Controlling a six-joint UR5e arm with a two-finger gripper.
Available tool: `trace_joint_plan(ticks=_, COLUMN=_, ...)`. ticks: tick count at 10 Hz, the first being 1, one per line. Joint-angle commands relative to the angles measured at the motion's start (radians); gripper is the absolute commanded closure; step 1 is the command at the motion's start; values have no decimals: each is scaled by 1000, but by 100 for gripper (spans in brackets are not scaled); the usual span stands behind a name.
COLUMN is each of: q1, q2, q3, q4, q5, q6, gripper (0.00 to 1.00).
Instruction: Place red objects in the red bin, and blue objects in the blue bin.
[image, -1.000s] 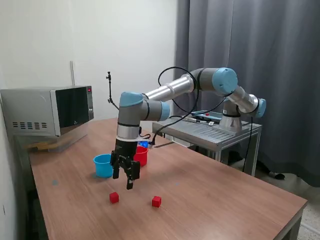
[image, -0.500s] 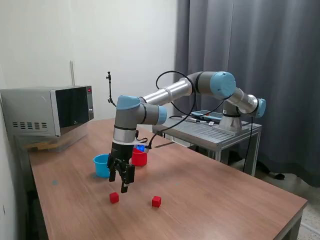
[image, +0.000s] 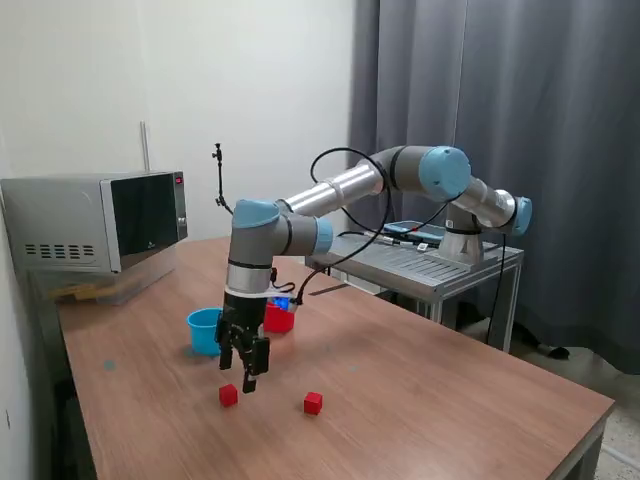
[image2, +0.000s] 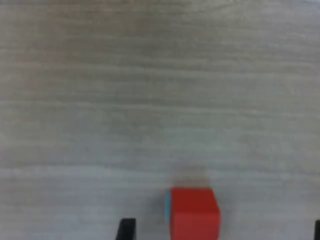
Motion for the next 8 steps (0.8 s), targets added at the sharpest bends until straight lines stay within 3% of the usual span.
trace_joint_plan(ticks=1, q1=1, q2=17, q3=4, q4=1, q5=0, q6=0, gripper=0)
trace_joint_plan(ticks=8, q1=0, q2=19, q3=-13, q4=-51, q5=0, q6=-1, gripper=0)
